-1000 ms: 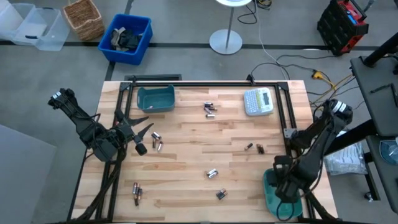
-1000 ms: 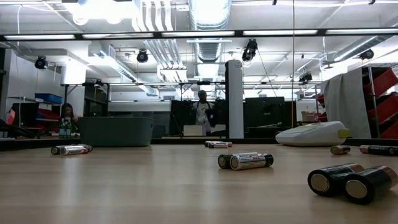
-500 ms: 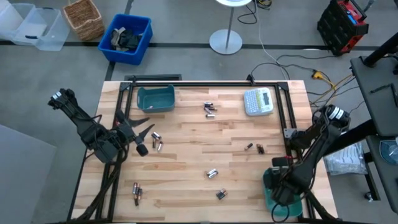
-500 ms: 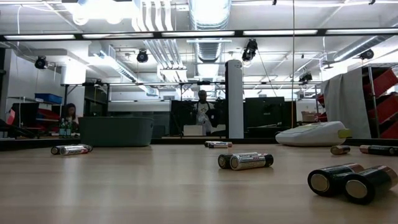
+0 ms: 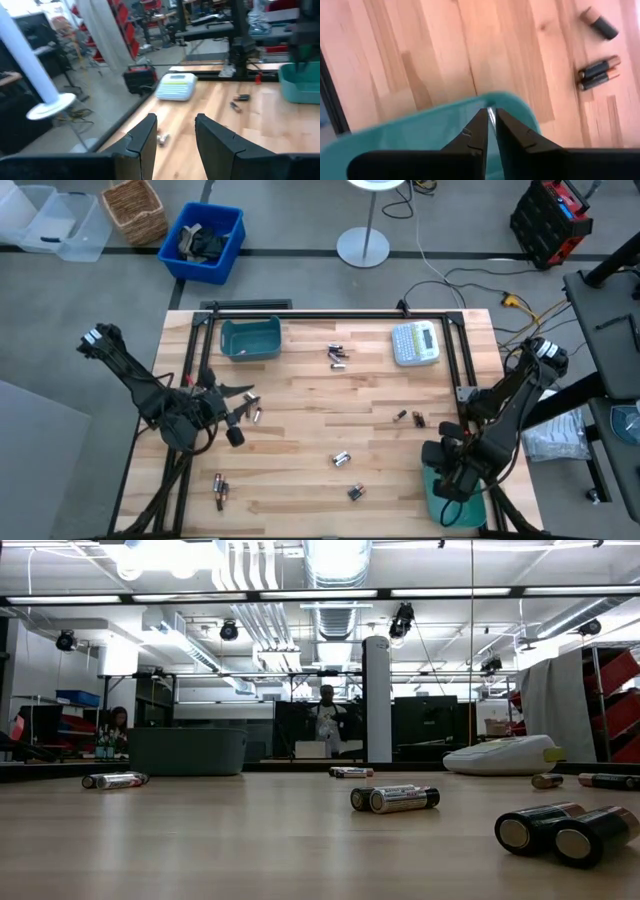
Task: Sort batteries
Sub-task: Put the silver battery into the green bin
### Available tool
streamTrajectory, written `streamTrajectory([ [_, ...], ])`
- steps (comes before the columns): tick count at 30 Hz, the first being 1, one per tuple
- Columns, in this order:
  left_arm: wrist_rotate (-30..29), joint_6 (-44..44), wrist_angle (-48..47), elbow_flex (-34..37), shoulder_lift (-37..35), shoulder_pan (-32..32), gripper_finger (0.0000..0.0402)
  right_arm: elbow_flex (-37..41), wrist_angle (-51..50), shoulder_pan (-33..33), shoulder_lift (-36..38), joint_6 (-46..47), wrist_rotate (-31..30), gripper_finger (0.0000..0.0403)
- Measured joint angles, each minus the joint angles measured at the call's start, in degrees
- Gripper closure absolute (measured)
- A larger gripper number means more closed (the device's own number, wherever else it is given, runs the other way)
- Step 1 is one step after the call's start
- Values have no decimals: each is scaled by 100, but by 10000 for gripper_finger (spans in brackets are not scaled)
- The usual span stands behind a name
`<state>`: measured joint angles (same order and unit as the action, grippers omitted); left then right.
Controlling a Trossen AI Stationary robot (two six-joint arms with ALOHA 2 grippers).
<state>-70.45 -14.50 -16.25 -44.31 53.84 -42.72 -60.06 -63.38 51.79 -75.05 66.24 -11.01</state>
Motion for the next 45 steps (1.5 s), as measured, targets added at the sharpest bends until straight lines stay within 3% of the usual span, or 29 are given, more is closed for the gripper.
streamTrajectory([
  [13,1004,-1065,-4,-2,382,-4,286,-65,449,-471,-103,-412,-408,376],
  [25,1142,-1446,-2,-2,746,-11,286,-63,930,-1281,-201,-1106,-619,376],
  [38,1157,-1585,-5,-2,1019,-11,286,-63,1006,-2650,-201,-2153,-633,374],
  [45,1602,-1654,-9,-2,1063,-26,286,-63,1422,-2945,-201,-2535,-611,374],
])
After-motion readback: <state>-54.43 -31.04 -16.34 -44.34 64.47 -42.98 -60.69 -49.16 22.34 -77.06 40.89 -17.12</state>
